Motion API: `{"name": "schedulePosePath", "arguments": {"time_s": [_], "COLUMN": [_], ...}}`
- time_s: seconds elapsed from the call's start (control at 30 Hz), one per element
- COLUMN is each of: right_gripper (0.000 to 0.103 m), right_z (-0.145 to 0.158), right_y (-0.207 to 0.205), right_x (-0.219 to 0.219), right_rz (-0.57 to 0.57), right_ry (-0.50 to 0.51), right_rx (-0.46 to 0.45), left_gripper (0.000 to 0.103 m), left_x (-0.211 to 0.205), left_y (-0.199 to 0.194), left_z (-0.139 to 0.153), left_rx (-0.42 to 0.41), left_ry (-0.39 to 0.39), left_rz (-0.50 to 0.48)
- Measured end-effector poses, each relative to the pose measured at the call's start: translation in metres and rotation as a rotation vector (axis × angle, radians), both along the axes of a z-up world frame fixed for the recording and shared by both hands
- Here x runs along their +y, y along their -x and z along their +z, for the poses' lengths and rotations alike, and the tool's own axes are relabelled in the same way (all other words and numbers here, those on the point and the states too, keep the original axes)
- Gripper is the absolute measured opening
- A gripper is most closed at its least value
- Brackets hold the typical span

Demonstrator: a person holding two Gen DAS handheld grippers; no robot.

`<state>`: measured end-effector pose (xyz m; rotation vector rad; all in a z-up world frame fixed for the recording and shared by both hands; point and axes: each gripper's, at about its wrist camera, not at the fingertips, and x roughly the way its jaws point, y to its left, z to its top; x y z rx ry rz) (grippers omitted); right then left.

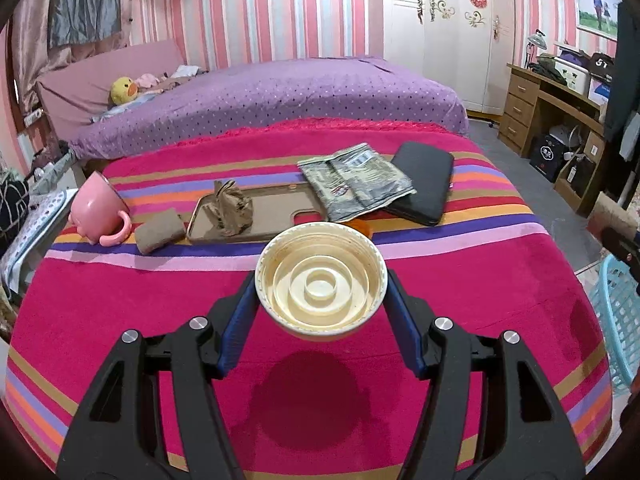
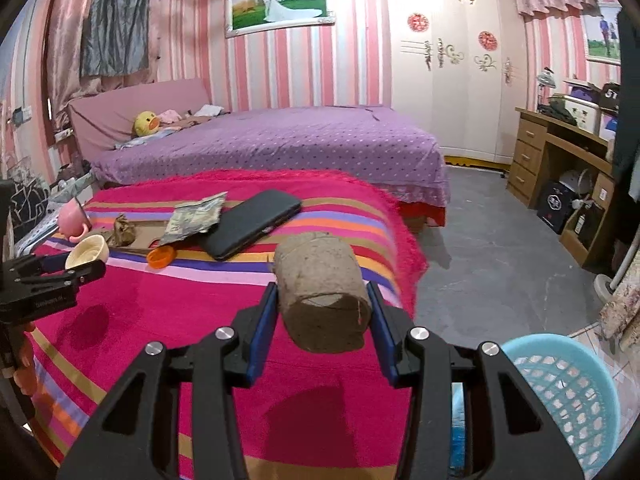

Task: Collect trash
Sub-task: 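Carry bowl and tube over the basket and open both tools to drop them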

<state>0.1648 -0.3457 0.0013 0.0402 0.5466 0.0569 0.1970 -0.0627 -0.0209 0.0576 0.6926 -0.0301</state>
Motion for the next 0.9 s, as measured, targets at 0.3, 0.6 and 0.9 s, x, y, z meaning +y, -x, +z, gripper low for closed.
{"name": "schedulePosePath", "arguments": {"time_s": [0.3,0.6,0.9], "right_gripper": [0.044,0.044,0.044], "right_z": [0.002,0.002,-0.003], "right_y": [0.023,0.048,0.072], "right_x": [-0.058,-0.115,-0.153], "right_rz": [-0.067,-0.137,-0.167], "right_ry": [0.006,-0.027,-0.014], "right_rx": [-0.003,-0.007,-0.012], "left_gripper": [0.060,0.060,0.060], "left_x": [-0.053,-0.115,-0.176], "left_y": [0.018,0.040,0.060], "left_z": [0.015,0.021,0.018], "left_rx": [-0.063,-0.082,-0.096], "left_ry": [-0.043,-0.046,-0.046], "left_rz": [-0.034,-0.084,-0.132]}}
